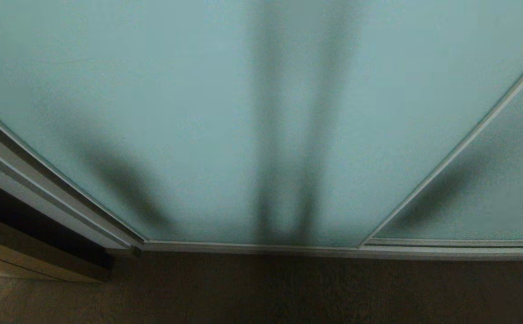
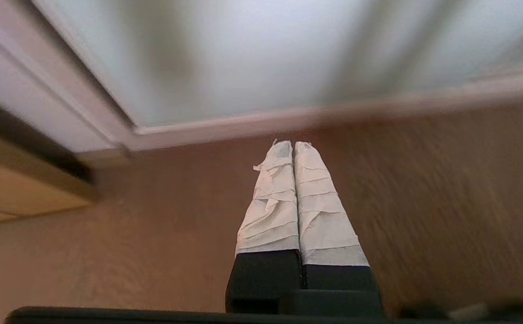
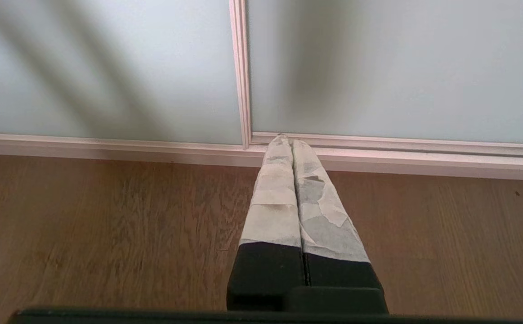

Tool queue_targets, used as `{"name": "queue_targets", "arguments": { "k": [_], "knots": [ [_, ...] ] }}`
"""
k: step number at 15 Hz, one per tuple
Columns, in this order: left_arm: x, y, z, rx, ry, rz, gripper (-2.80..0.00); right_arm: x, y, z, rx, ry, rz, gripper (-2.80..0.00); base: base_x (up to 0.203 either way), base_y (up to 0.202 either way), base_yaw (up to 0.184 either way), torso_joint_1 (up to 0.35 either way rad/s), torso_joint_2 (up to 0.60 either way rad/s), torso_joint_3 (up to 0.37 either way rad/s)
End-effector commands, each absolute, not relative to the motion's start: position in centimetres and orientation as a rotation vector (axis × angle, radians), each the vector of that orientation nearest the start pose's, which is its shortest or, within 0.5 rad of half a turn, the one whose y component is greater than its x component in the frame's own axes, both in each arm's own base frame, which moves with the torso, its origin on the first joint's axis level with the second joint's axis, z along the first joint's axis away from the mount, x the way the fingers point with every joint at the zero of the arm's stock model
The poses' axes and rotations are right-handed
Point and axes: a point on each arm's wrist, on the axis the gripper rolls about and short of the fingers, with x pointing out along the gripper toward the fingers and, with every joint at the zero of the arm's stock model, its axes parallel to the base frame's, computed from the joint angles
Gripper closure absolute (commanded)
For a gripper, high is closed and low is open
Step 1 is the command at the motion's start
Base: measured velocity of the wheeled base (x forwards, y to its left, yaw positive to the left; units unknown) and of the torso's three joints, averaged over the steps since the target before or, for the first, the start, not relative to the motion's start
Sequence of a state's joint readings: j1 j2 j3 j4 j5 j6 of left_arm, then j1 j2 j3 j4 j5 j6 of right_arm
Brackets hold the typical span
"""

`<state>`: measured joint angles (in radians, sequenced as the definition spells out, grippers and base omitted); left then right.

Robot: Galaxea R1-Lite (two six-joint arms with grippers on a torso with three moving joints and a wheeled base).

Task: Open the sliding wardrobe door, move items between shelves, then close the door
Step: Open the door

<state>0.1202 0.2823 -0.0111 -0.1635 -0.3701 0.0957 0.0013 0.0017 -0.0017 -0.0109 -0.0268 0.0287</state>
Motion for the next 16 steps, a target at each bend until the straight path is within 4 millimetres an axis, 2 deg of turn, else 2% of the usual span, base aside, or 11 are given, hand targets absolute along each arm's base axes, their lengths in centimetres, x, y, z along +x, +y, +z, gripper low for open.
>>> {"name": "queue_targets", "arguments": {
  "k": [1,4,6,11,16],
  "knots": [
    [0.2,-0.8,9.6,0.065,0.112,-0.250,0.00,-2.3,-0.1,7.7,0.029,-0.012,-0.024,0.00,0.000,0.000,0.000,0.000,0.00,0.000],
    [0.2,-0.6,9.5,0.080,0.124,-0.162,0.00,-2.3,-0.1,7.7,0.029,-0.011,-0.026,0.00,0.000,0.000,0.000,0.000,0.00,0.000],
    [-0.1,-0.3,9.3,0.099,0.112,-0.170,0.00,-2.3,-0.1,7.7,0.029,-0.010,-0.025,0.00,0.000,0.000,0.000,0.000,0.00,0.000],
    [-2.3,-0.1,7.8,0.122,-0.011,-0.067,0.00,-2.3,-0.1,7.7,0.029,-0.011,-0.024,0.00,0.000,0.000,0.000,0.000,0.00,0.000],
    [-2.3,-0.1,7.5,0.104,-0.002,-0.037,0.00,-2.3,-0.1,7.7,0.029,-0.012,-0.024,0.00,0.000,0.000,0.000,0.000,0.00,0.000]
  ]
}}
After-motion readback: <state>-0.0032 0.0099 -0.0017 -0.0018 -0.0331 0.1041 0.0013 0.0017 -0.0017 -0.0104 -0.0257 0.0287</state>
